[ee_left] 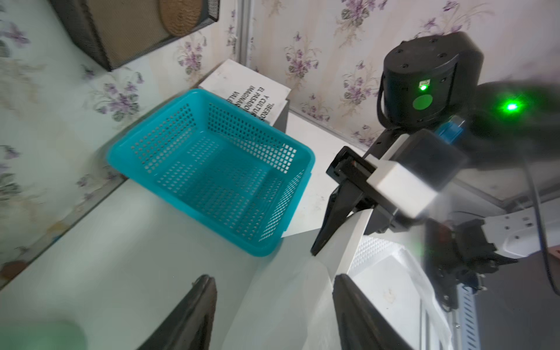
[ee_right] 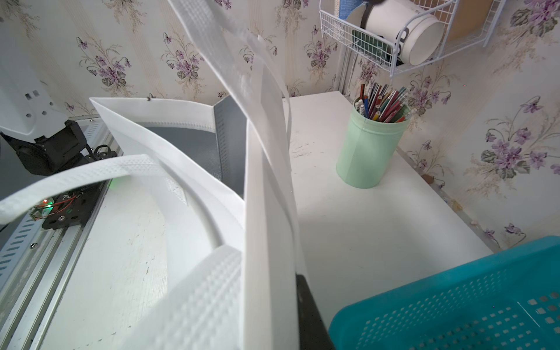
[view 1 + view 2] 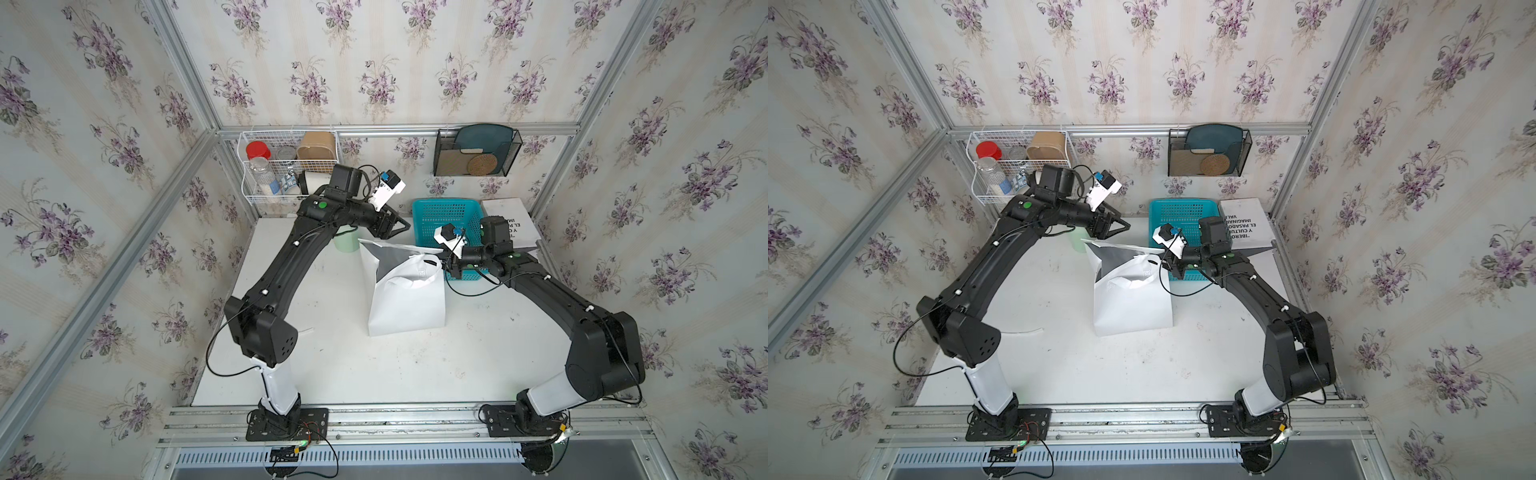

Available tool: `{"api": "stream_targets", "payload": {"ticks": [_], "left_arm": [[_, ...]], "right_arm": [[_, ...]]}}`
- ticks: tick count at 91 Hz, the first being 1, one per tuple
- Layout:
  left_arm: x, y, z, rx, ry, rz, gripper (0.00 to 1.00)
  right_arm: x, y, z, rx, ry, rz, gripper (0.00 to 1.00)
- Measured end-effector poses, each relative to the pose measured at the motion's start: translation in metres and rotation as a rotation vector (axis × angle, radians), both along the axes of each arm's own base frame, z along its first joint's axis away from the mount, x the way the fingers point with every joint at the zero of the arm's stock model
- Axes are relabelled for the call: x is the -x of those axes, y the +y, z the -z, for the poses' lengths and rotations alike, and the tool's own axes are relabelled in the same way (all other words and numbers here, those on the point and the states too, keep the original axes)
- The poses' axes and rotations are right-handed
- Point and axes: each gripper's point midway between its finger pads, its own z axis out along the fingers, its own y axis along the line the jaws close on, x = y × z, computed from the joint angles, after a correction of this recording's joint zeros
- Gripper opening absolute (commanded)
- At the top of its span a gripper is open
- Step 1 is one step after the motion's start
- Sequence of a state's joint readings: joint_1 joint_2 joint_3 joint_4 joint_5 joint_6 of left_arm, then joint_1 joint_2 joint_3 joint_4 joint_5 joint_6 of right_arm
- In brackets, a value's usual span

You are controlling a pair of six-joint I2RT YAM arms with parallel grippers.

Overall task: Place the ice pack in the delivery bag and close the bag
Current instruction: Close the delivery bag at the center of the board.

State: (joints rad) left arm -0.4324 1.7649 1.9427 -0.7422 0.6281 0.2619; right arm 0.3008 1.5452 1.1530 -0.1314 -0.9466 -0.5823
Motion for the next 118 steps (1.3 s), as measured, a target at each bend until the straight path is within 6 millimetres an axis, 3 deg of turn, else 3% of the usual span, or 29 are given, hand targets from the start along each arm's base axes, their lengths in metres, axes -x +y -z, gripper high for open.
{"api": "stream_targets", "payload": {"ticks": [6,12,23,39,50,64,89,97,110,118], "left_arm": [[0.012,0.019,0.008,-0.05,-0.049,-0.058,0.76],[0.037,0.042,0.028,-0.106,-0.075,-0.095,0.77],[0.085,0.071,0.046,-0.132,-0.153,-0.105,0.77],[0.106,0.089,0.039,-0.106,-0.222,-0.156,0.78],[0.114,0.091,0.037,-0.094,-0.233,-0.158,0.78],[0.12,0.088,0.067,-0.087,-0.159,-0.156,0.78],[0.094,0.074,0.097,-0.07,-0.161,-0.183,0.78],[0.103,0.066,0.089,-0.019,-0.161,-0.151,0.79],[0.136,0.056,0.058,0.056,-0.187,-0.068,0.79],[0.155,0.053,0.05,0.07,-0.187,-0.032,0.79]], "right_arm": [[0.001,0.0,0.0,0.0,-0.001,-0.002,0.07],[0.003,0.0,0.0,-0.003,0.001,-0.005,0.07],[0.005,0.002,-0.001,-0.005,0.002,-0.007,0.05],[0.004,0.003,-0.001,-0.005,0.007,0.005,0.04],[0.004,0.006,-0.002,-0.004,0.002,0.004,0.04],[0.006,0.006,-0.002,-0.005,-0.001,0.004,0.04],[0.014,0.003,-0.002,-0.003,-0.013,0.01,0.03],[0.014,0.003,-0.003,-0.001,-0.02,0.015,0.02],[0.014,0.002,-0.004,0.001,-0.026,0.021,0.02],[0.014,0.002,-0.005,0.001,-0.026,0.021,0.01]]}}
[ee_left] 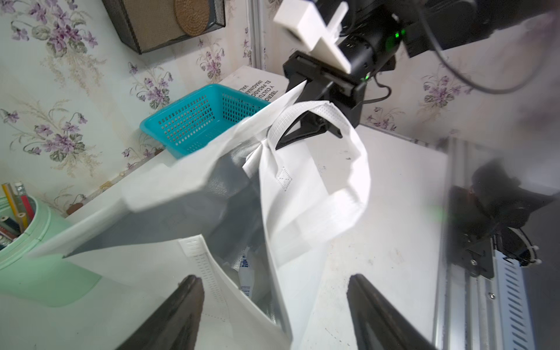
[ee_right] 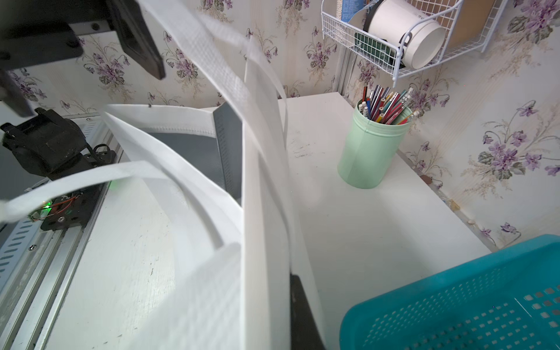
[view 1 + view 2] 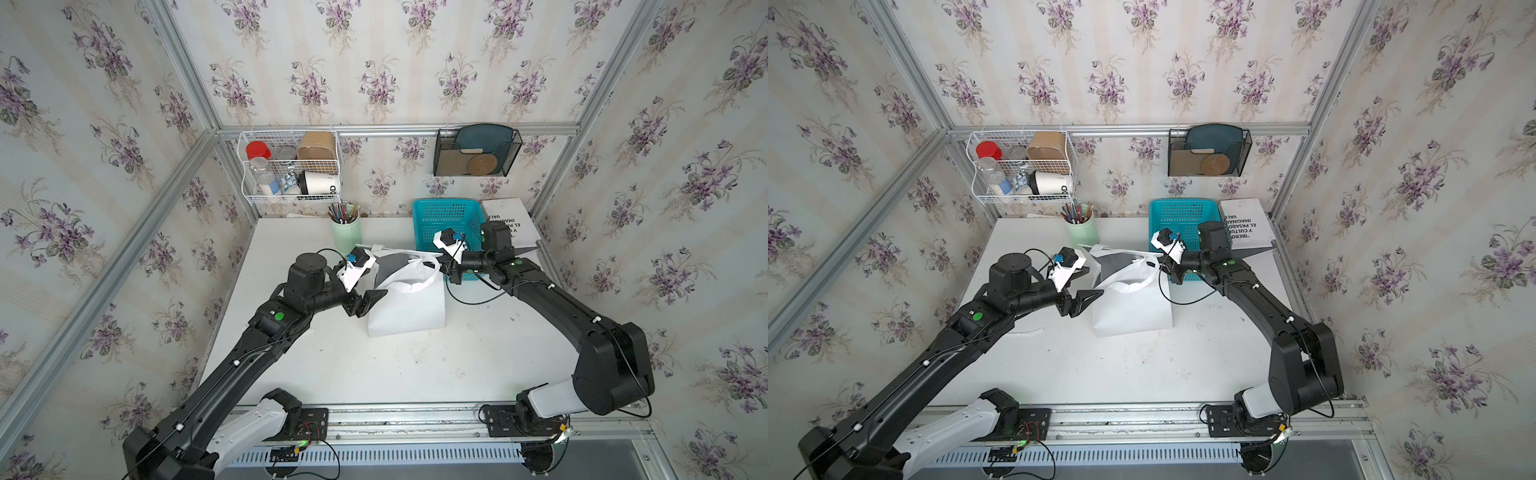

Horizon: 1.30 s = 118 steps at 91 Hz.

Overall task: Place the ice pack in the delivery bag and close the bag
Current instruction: Close the delivery bag at the center of the board.

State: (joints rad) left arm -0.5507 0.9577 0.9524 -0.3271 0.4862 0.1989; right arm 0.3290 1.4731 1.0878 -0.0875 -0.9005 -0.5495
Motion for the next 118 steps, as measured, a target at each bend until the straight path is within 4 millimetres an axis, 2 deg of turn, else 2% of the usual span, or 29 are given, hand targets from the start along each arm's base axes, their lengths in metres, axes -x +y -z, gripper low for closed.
{"api": "stream_targets", "payload": {"ticks": [7,13,29,52,65,72,83,103,118], "left_arm": [[0.011,0.0,0.006,-0.012,0.008,0.008,0.79],[0.01,0.003,0.019,-0.044,0.024,-0.017,0.79],[-0.024,0.021,0.05,-0.18,-0.021,-0.183,0.72],[-0.071,0.039,0.073,-0.265,-0.112,-0.333,0.75],[-0.095,0.06,0.073,-0.212,-0.122,-0.379,0.75],[-0.104,0.064,0.069,-0.16,-0.121,-0.355,0.76],[-0.11,0.058,0.066,-0.068,-0.088,-0.248,0.76],[-0.1,0.036,0.061,0.053,-0.022,-0.024,0.75],[-0.104,0.03,0.058,0.096,-0.011,0.085,0.75]], "right_arm": [[0.0,0.0,0.0,0.0,0.0,0.0,0.0],[0.0,0.0,0.0,0.0,0.0,0.0,0.0],[0.002,0.001,0.001,-0.002,0.003,-0.007,0.0],[0.006,0.004,-0.001,-0.004,0.002,-0.02,0.0],[0.008,0.004,0.0,-0.001,0.004,-0.025,0.0],[0.009,0.004,0.0,-0.001,0.004,-0.028,0.0],[0.01,0.004,0.001,0.0,0.003,-0.032,0.0],[0.012,0.004,0.002,0.001,0.002,-0.041,0.0],[0.012,0.004,0.002,0.004,0.002,-0.043,0.0]]}}
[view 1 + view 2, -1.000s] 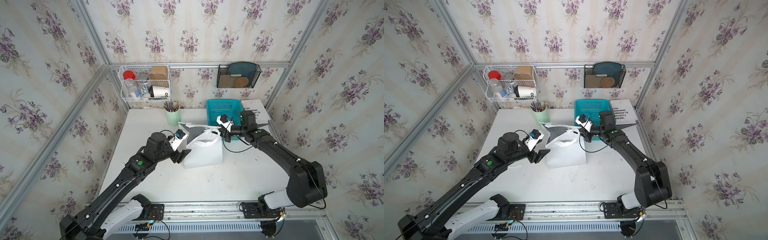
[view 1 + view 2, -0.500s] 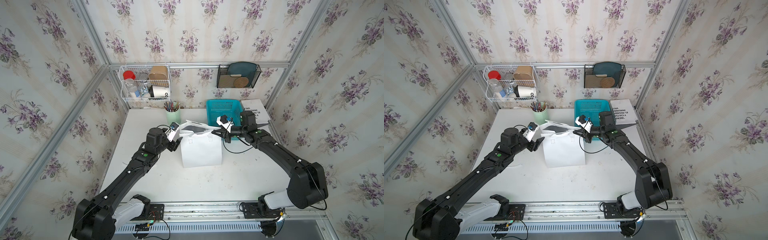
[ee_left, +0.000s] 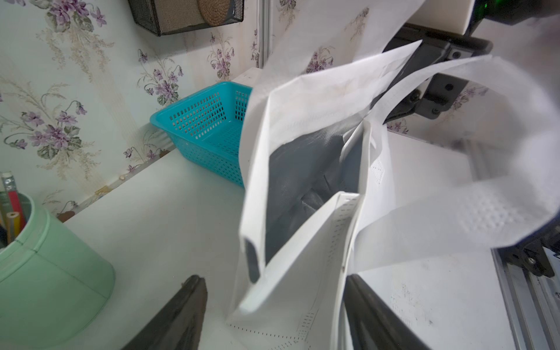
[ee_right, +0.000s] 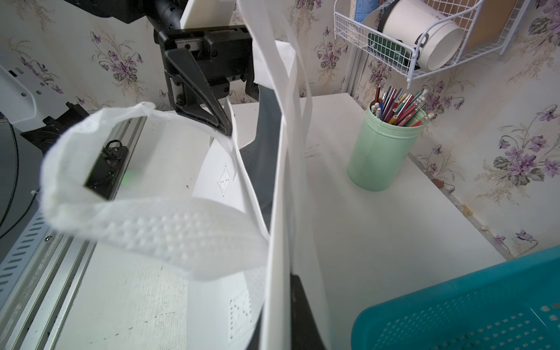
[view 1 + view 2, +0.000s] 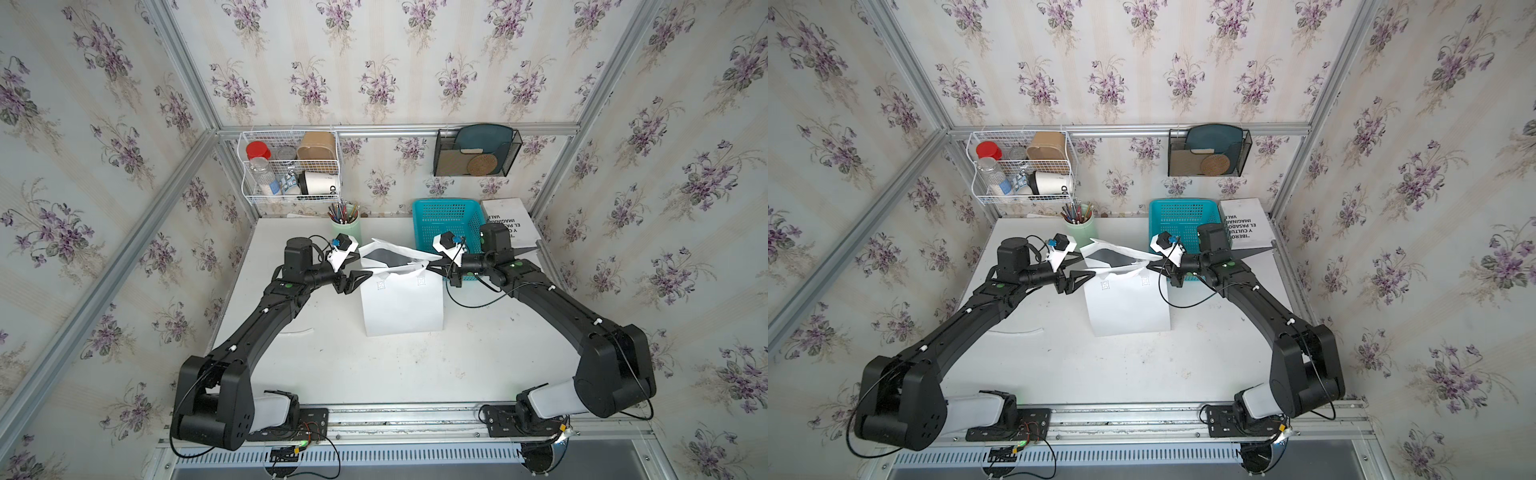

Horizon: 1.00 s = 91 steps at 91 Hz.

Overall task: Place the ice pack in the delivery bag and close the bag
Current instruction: Close the delivery bag at the center of the board.

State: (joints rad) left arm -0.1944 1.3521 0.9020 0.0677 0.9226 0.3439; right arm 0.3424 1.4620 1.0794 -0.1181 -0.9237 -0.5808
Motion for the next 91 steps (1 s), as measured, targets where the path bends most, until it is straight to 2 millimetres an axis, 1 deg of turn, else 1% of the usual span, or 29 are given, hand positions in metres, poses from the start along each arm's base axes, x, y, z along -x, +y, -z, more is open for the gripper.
{"api": "stream_targets", "payload": {"ticks": [10,22,36,42,53,64,70,73,80,82,87,91], "left_arm": [[-0.002,-0.005,-0.005,0.022,-0.009,0.081,0.79],[-0.004,-0.009,-0.001,0.027,0.018,0.17,0.8],[0.01,-0.011,0.0,0.019,0.017,0.266,0.79],[0.018,-0.011,0.003,0.019,0.022,0.295,0.75],[0.028,-0.009,0.011,0.018,0.023,0.32,0.75],[0.03,-0.008,0.015,0.014,0.008,0.33,0.75],[0.027,-0.009,0.017,0.012,-0.01,0.335,0.74],[0.026,-0.009,0.018,0.011,-0.013,0.336,0.72],[0.023,-0.01,0.017,0.007,-0.03,0.341,0.58],[0.023,-0.01,0.016,0.006,-0.035,0.342,0.52],[0.023,-0.01,0.014,0.005,-0.053,0.347,0.42],[0.024,-0.01,0.013,0.002,-0.065,0.35,0.3]], "right_arm": [[0.001,0.001,-0.001,0.002,0.002,-0.003,0.0],[0.002,0.002,-0.001,0.004,0.005,-0.006,0.0],[0.002,0.004,0.001,0.008,0.009,-0.014,0.0],[0.003,0.005,0.003,0.009,0.012,-0.017,0.0],[0.004,0.008,0.003,0.011,0.011,-0.022,0.0],[0.004,0.009,0.004,0.017,0.003,-0.022,0.0],[0.004,0.009,0.004,0.02,-0.004,-0.022,0.0],[0.004,0.008,0.004,0.021,-0.004,-0.02,0.0],[0.004,0.008,0.004,0.022,-0.007,-0.018,0.0],[0.003,0.008,0.003,0.022,-0.008,-0.017,0.0],[0.004,0.008,0.002,0.024,-0.011,-0.017,0.0],[0.005,0.008,0.002,0.027,-0.01,-0.016,0.0]]}}
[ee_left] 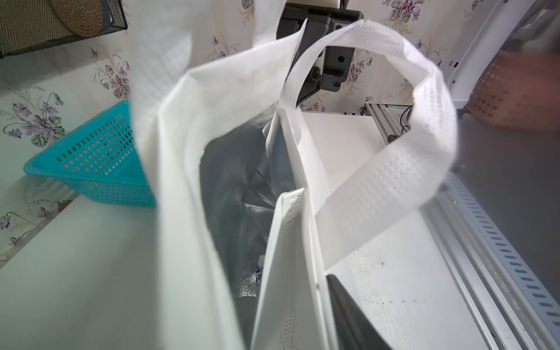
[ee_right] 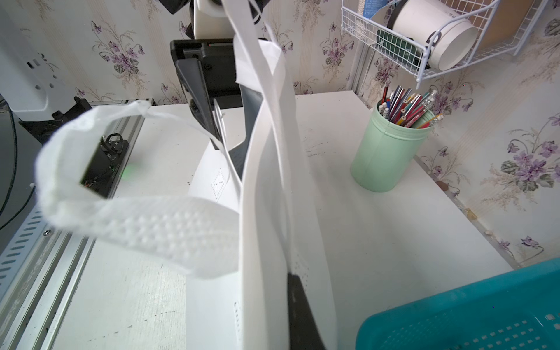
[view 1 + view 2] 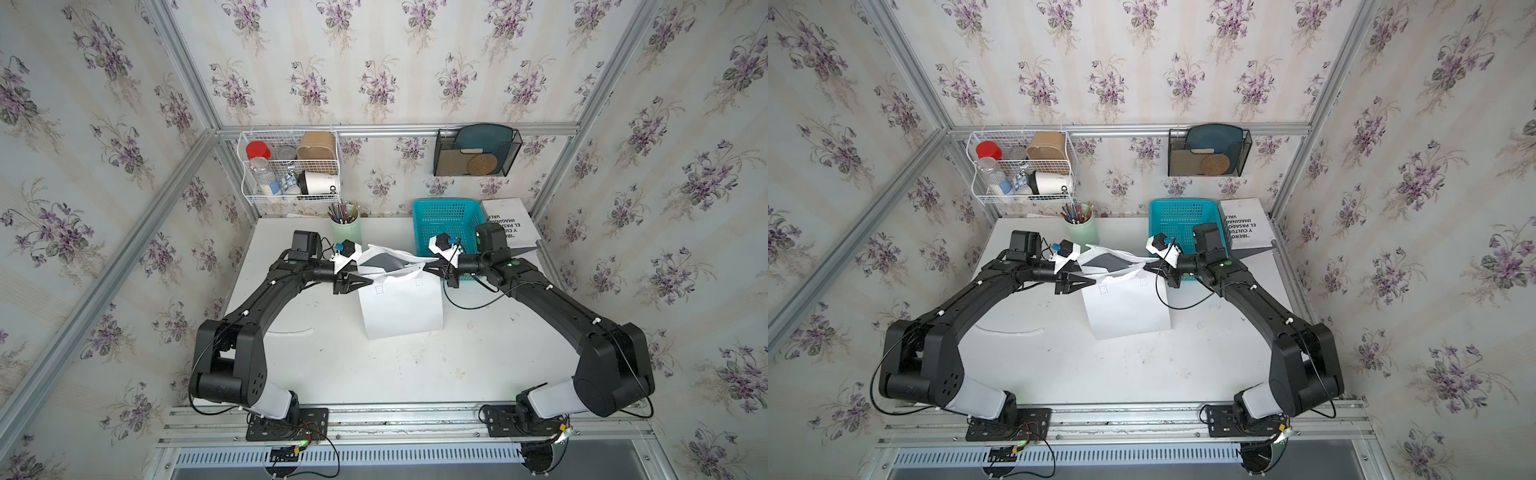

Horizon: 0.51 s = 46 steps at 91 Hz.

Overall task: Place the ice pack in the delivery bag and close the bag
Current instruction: Close the delivery bag at the center of the board.

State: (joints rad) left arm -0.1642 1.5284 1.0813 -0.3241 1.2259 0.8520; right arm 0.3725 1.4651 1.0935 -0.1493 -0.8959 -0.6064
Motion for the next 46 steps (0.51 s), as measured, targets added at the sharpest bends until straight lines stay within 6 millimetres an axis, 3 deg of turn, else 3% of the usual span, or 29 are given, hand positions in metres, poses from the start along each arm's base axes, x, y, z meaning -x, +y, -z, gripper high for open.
{"api": "stream_targets", "payload": {"ticks": [8,13,21,30,46], "left_arm": [[0.0,0.0,-0.002,0.0,-0.025,0.006,0.11],[-0.001,-0.001,-0.003,0.0,-0.035,0.009,0.0],[-0.004,-0.001,-0.004,-0.001,-0.043,0.012,0.0],[-0.005,-0.001,-0.005,-0.001,-0.05,0.014,0.0],[-0.006,-0.002,-0.006,0.0,-0.063,0.017,0.0]], "right_arm": [[0.002,-0.001,-0.001,0.005,-0.005,0.002,0.0],[0.003,-0.002,-0.001,0.009,-0.012,0.005,0.09],[0.004,-0.004,0.0,0.017,-0.013,0.011,0.2],[0.007,-0.007,0.001,0.035,-0.008,0.025,0.45],[0.02,-0.009,-0.019,0.039,-0.021,0.051,0.61]]}}
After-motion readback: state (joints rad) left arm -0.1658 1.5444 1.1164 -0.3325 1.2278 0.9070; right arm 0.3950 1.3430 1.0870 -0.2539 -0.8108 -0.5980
